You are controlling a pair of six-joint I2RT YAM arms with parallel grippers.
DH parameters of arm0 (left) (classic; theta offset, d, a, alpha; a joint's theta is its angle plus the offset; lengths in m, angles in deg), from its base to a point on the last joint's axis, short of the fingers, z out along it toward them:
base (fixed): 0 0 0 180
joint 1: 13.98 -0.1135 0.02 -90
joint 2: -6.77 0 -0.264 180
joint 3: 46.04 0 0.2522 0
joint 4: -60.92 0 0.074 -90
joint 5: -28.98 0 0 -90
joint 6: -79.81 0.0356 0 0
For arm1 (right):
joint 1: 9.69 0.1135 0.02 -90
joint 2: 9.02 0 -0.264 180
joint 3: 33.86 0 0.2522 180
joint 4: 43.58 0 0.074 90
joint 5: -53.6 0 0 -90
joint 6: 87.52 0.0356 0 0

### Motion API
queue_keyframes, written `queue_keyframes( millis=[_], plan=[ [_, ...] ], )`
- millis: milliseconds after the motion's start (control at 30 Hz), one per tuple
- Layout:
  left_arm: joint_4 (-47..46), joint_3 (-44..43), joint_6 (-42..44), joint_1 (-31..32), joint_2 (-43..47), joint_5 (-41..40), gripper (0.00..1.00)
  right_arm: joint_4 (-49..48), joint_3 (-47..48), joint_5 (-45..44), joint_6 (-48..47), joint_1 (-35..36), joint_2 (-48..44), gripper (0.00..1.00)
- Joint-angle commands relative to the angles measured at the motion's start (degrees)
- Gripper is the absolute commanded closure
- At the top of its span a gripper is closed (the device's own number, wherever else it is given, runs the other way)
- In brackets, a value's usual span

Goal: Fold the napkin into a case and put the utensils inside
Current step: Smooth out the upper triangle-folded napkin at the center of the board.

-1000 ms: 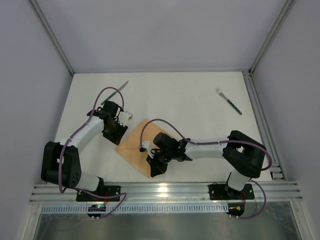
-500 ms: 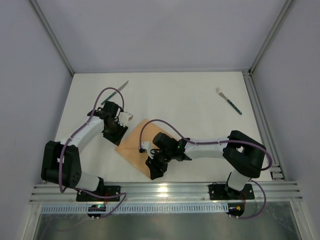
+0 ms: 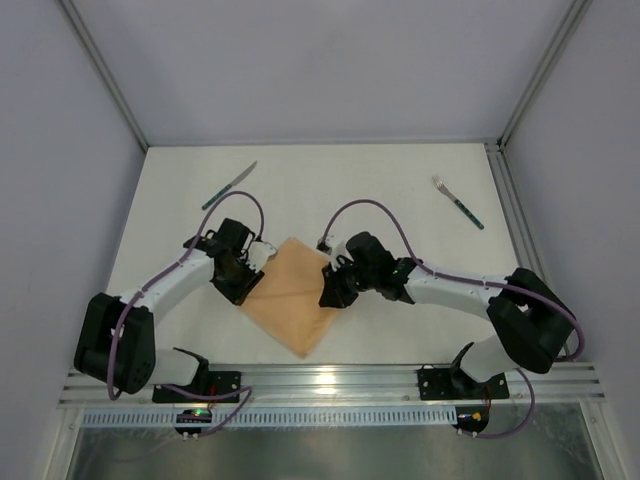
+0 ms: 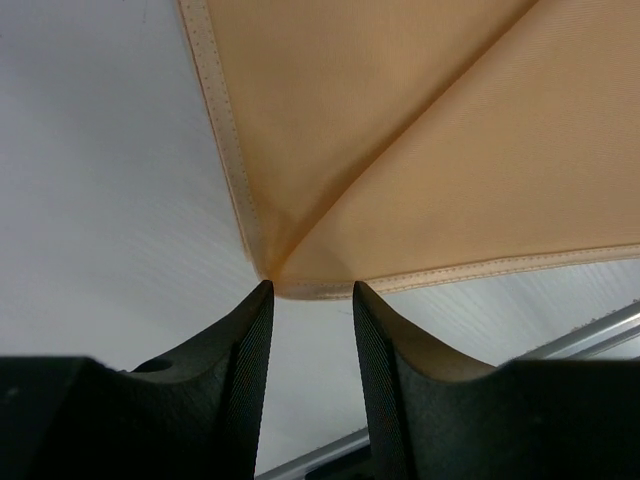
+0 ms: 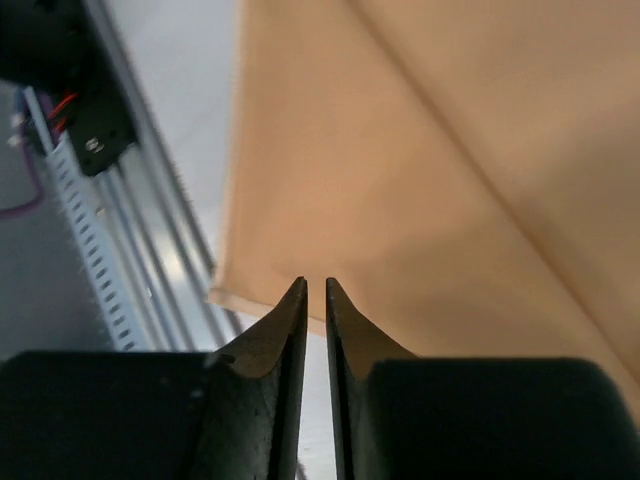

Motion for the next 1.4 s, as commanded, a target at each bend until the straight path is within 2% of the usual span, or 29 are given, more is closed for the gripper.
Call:
queue_keyframes(
  millis=[0, 67, 500, 667, 767, 833, 900, 933, 1000, 1033, 1133, 1367],
  plan=[
    [-6.43, 1.14, 0.18, 0.49, -1.36, -5.47, 0.61, -5.46, -5.08, -3.56, 8.61, -7.37, 1.09, 0.89],
    [-8.62, 1.32, 0.0, 0.58, -3.21, -8.36, 0.61, -6.52, -5.44, -3.73, 8.35, -9.84, 1.7, 0.91],
    [-12.85, 4.22, 0.7, 0.76, -8.83, -10.39, 0.63, -7.58, -5.18, -7.95, 7.12, -16.7, 9.44, 0.96],
    [-12.77, 3.87, 0.53, 0.76, -8.75, -9.08, 0.64, -4.42, -2.72, -7.16, 5.72, -16.79, 5.24, 0.94],
    [-12.42, 3.52, 0.53, 0.76, -8.22, -8.9, 0.64, 1.81, -0.26, -12.07, 6.32, -16.88, 0.49, 0.92],
    [-12.15, 3.17, 0.44, 0.76, -7.96, -8.29, 0.64, 6.54, 0.97, -17.15, 9.39, -17.4, -1.36, 0.87],
    [-12.07, 3.16, 0.26, 0.76, -7.52, -7.67, 0.64, 9.46, 1.68, -19.72, 12.11, -17.93, -2.77, 0.77],
    [-11.98, 3.16, 0.26, 0.76, -7.0, -7.41, 0.64, 12.35, 1.77, -20.77, 15.09, -18.37, -2.86, 0.7],
    [-11.98, 3.16, 0.26, 0.76, -6.73, -7.32, 0.63, 14.04, 1.68, -22.01, 18.09, -18.55, -2.6, 0.67],
    [-12.07, 3.16, 0.26, 0.76, -6.55, -7.32, 0.63, 14.04, 1.51, -21.49, 20.72, -18.55, -2.34, 0.62],
    [-11.98, 3.16, 0.26, 0.76, -6.46, -7.4, 0.63, 14.39, 1.59, -20.96, 25.38, -18.63, -0.58, 0.57],
    [-12.33, 4.13, 0.35, 0.76, -5.06, -6.88, 0.63, 13.43, 0.28, -22.46, 30.15, -18.9, -1.9, 0.57]
  ],
)
